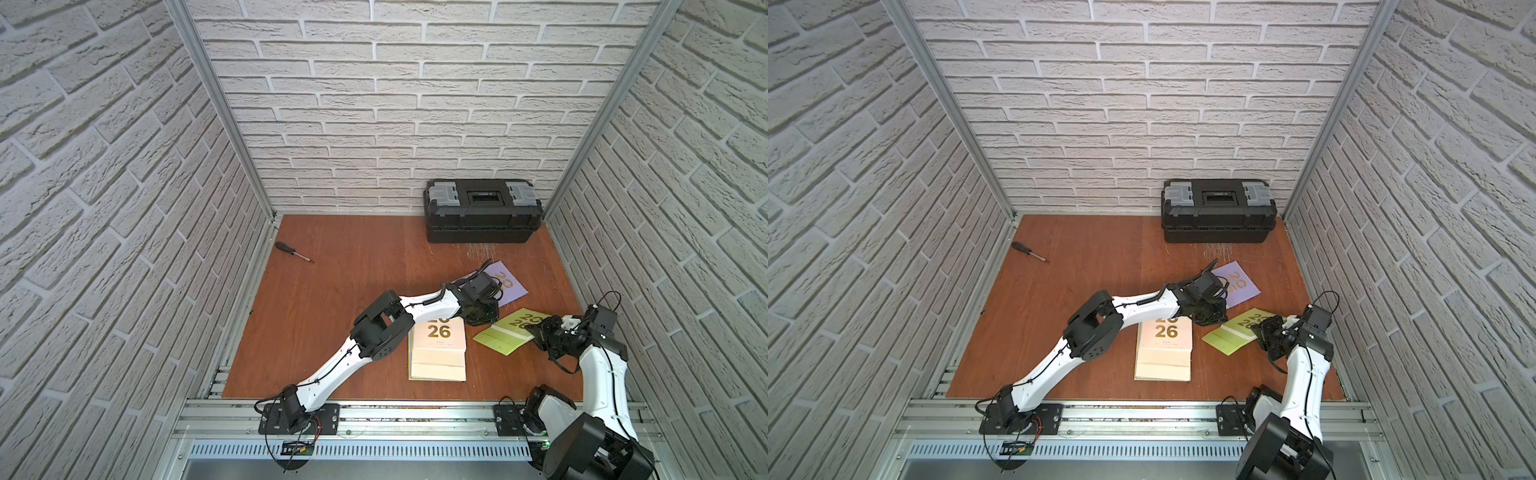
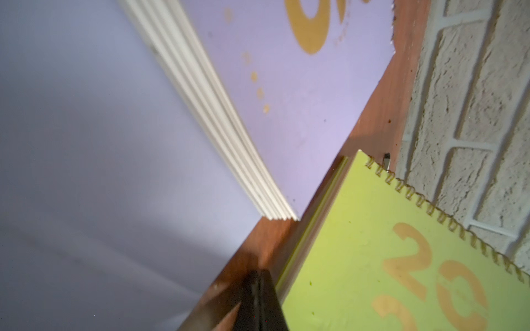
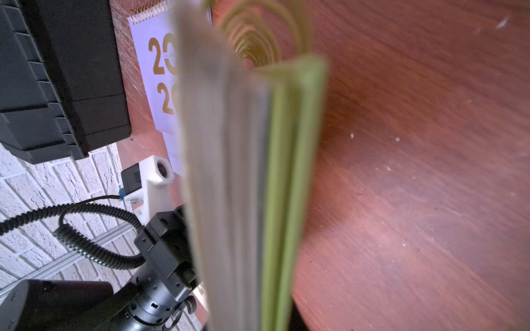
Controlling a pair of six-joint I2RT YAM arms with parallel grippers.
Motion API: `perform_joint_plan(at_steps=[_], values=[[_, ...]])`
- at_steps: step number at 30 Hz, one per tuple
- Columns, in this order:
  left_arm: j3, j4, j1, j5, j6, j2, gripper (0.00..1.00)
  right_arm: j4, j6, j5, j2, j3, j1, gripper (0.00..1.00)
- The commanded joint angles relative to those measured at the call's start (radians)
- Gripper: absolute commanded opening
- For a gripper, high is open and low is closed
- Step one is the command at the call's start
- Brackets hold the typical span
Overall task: Stack the calendars
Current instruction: Pick up the calendar at the center of the board.
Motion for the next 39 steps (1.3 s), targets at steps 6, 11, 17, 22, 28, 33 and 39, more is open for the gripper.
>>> perform_joint_plan(at_steps=[6,11,17,22,28,33,39], values=[[0.013,-0.073,0.021,-0.021,0.046,-0.099,0.0,-0.036,-0.058,0.004,-0.019,0.084,0.018,0.05],[0.002,-0.085,0.034,-0.035,0.062,-0.14,0.0,-0.068,-0.087,0.021,-0.027,0.12,0.035,0.03],[-0.027,-0.087,0.052,-0.057,0.08,-0.204,0.0,-0.094,-0.114,0.027,-0.039,0.166,0.06,0.03],[-0.103,-0.06,0.073,-0.084,0.085,-0.284,0.0,-0.076,-0.167,-0.054,-0.051,0.209,0.09,0.03],[-0.212,-0.042,0.103,-0.114,0.1,-0.396,0.0,-0.063,-0.212,-0.106,-0.063,0.243,0.132,0.03],[-0.311,-0.013,0.128,-0.133,0.093,-0.48,0.0,-0.042,-0.218,-0.144,-0.065,0.269,0.164,0.03],[-0.399,-0.007,0.151,-0.162,0.102,-0.567,0.0,-0.006,-0.219,-0.188,-0.058,0.303,0.211,0.02]])
